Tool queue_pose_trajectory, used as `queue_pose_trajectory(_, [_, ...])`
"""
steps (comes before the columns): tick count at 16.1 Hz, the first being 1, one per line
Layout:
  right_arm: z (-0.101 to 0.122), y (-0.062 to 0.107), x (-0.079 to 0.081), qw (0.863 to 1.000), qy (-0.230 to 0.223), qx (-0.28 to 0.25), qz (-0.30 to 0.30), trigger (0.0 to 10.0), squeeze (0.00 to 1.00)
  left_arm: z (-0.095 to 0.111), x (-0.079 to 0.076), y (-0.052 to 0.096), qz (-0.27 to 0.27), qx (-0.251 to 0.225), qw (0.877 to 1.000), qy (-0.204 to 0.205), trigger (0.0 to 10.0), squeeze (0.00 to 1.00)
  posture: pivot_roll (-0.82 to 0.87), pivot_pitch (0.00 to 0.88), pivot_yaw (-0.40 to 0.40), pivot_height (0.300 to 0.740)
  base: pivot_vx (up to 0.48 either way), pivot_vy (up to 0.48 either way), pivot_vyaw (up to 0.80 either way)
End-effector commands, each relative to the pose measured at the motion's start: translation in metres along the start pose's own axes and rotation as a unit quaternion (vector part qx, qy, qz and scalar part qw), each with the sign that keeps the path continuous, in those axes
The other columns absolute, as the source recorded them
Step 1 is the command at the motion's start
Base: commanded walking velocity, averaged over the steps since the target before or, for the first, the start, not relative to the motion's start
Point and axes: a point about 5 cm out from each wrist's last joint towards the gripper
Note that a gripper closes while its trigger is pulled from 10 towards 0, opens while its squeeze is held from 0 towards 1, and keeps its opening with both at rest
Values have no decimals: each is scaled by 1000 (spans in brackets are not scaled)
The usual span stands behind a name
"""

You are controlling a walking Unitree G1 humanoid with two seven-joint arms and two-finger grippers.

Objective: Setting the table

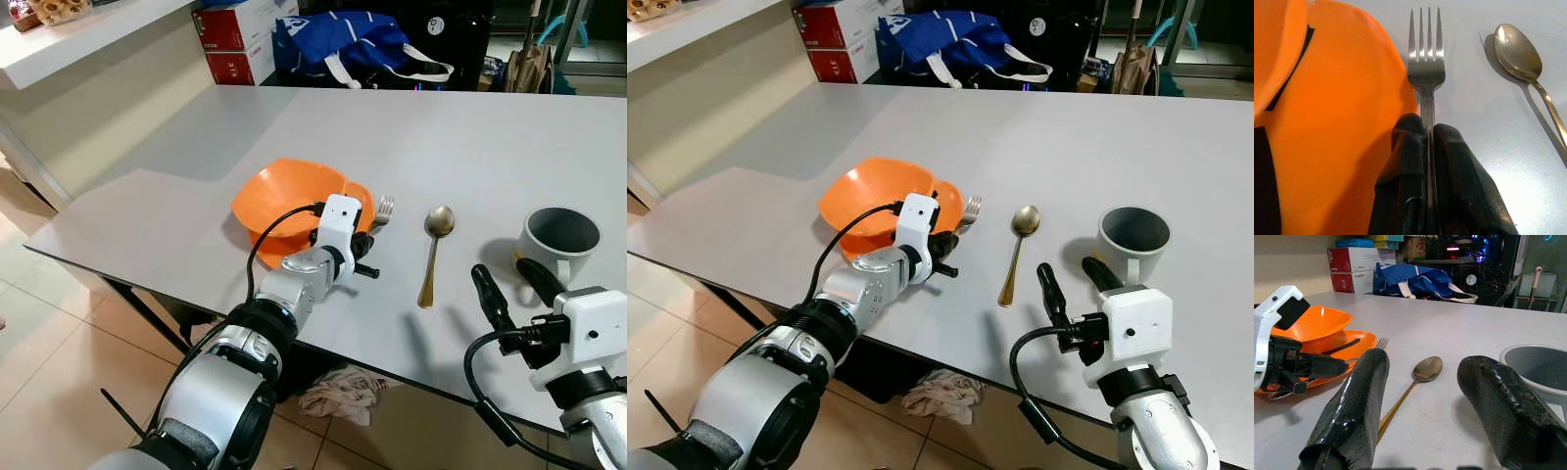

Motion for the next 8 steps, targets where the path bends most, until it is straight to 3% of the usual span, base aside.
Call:
queue_pose_trajectory(1, [1,0,6,1000,-4,-2,5,10000,0,45,-100,-17,-128,-54,990,9,0,0,-264,0,213,740,0,0,0])
queue_pose_trajectory(8, [1,0,7,1000,-5,-2,5,10000,0,46,-102,-17,-131,-55,990,6,0,0,-267,0,215,740,0,0,0])
Point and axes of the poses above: a point about 5 cm out from each wrist's last joint towards the gripper, its own y axis pointing back from the gripper into the wrist, its own z axis along the axis of the wrist's last joint, x = y × z, and after that the axes turned 14 degrees about -y, right-handed
